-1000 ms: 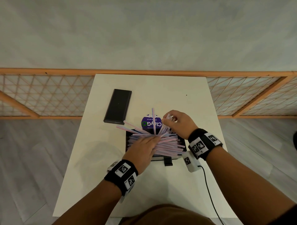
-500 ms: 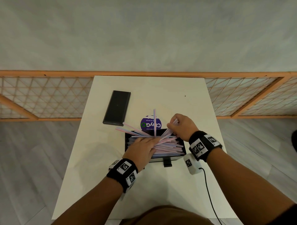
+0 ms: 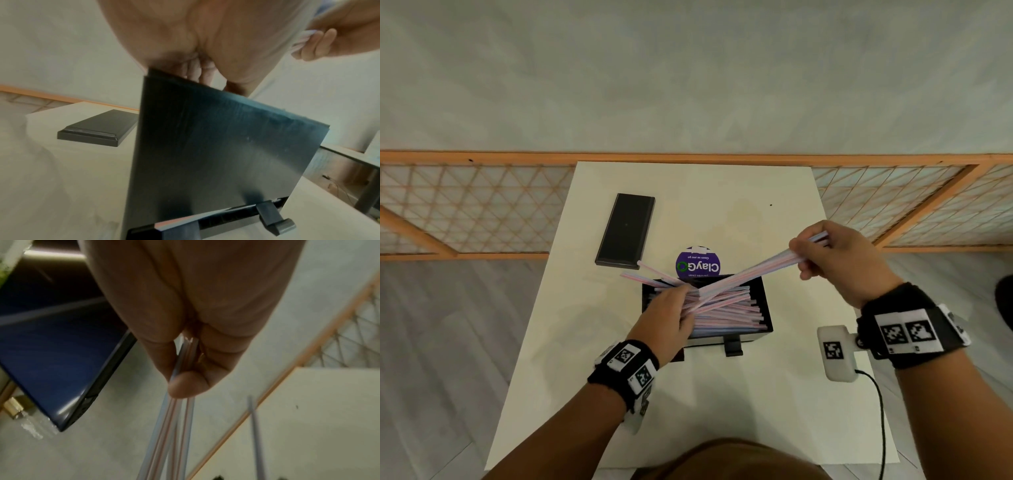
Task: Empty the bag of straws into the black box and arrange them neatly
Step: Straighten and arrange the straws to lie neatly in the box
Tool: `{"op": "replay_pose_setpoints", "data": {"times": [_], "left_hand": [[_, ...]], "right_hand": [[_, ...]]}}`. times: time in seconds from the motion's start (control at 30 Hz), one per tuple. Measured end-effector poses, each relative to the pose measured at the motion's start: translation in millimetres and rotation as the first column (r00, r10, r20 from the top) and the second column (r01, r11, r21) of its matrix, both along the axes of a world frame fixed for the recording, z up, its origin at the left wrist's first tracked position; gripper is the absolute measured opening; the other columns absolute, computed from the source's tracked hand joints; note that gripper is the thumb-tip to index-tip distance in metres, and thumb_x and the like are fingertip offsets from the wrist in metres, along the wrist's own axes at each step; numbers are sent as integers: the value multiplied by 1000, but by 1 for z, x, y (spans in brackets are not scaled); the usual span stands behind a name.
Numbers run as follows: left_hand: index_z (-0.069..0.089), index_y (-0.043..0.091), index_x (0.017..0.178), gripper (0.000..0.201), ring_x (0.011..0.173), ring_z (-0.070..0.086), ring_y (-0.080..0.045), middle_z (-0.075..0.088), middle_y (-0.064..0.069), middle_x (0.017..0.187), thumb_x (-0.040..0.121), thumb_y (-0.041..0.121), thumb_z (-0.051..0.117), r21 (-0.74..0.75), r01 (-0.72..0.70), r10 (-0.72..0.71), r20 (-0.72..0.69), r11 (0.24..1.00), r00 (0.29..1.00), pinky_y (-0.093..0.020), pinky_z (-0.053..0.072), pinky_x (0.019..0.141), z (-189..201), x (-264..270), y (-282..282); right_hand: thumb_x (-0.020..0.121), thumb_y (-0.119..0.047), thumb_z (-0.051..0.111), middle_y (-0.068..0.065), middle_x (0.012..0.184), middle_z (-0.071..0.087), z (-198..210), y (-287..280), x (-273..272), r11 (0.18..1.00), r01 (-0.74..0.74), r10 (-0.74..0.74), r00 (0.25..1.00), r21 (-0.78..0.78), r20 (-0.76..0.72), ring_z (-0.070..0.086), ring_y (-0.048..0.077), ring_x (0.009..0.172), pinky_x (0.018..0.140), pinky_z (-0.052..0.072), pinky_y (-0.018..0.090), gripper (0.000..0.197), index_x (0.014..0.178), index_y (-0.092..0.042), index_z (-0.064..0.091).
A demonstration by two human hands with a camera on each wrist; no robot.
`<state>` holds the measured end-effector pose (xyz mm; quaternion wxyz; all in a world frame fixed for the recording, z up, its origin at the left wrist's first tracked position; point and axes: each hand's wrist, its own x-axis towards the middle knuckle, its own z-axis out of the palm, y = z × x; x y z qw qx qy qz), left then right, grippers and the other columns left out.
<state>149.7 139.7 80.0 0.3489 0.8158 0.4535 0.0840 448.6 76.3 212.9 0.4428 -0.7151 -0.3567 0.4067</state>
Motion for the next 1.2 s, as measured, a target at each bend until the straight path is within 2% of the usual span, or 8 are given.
{"op": "replay_pose_setpoints", "data": {"times": [0.27, 0.3, 0.37, 0.47, 0.67, 0.8, 0.97, 1.2], "left_hand": [[29, 22, 157, 73, 131, 49, -12, 49, 3, 145, 92, -6, 47, -60, -279, 285, 125, 958, 950, -30, 40, 116, 25, -25, -5], [32, 21, 155, 71, 130, 49, -12, 49, 3, 144, 92, -7, 46, -42, -284, 287, 122, 958, 950, -31, 40, 116, 27, -29, -5], [43, 22, 147, 63, 125, 50, -12, 50, 2, 140, 90, -6, 47, 9, -266, 263, 119, 964, 957, -33, 43, 114, 28, -34, -4], [55, 21, 134, 49, 117, 52, -12, 54, 3, 132, 89, 2, 50, 84, -263, 253, 116, 961, 961, -33, 48, 106, 28, -38, -3], [64, 21, 110, 22, 102, 55, -14, 57, 5, 116, 91, 15, 53, 218, -237, 231, 55, 947, 971, -36, 55, 87, 27, -39, -1], [63, 22, 116, 24, 105, 53, -13, 58, 6, 121, 93, 24, 57, 285, -101, 87, 60, 953, 994, -29, 51, 92, 29, -32, -4], [43, 19, 151, 64, 138, 41, -14, 45, 3, 152, 95, 46, 61, 220, 127, -107, -98, 967, 989, -27, 34, 116, 14, -15, -7], [40, 22, 151, 66, 135, 43, -19, 46, 2, 150, 94, 45, 64, 144, 143, -115, -186, 979, 976, -32, 38, 114, 7, -1, 0]], "right_hand": [[93, -8, 70, 14, 81, 65, -64, 5, -56, 988, 76, -125, 901, -131, -416, 63, 20, 60, 57, 59, 26, 9, 94, -5, 61], [93, -13, 73, 15, 82, 66, -70, 4, -63, 989, 42, -93, 923, -143, -374, 64, 21, 61, 57, 59, 28, 14, 94, -7, 61], [90, -30, 76, 8, 84, 69, -80, 3, -69, 981, -103, 110, 994, -162, 29, 64, 17, 65, 59, 54, 29, 23, 97, -15, 59], [89, -43, 71, -6, 98, 58, -84, -1, -65, 948, -282, 314, 745, -147, 589, 58, 13, 84, 76, 49, 27, 25, 103, -26, 60], [83, -49, 72, 0, 106, 60, -80, -1, -51, 880, -412, 400, 369, -238, 839, 56, 24, 93, 80, 49, 39, 37, 110, -24, 70], [86, -51, 60, 3, 108, 65, -86, 2, -65, 779, -574, 499, 321, -254, 805, 61, 27, 96, 87, 50, 42, 48, 119, -18, 69], [85, -59, 58, 7, 132, 58, -105, 9, -84, 673, -582, 699, 300, -456, 650, 56, 28, 119, 104, 47, 43, 71, 140, -15, 53], [67, -69, 68, 1, 114, 67, -115, 31, -89, 598, -510, 801, 353, -618, 484, 64, 23, 101, 91, 56, 39, 70, 120, -24, 61]]}}
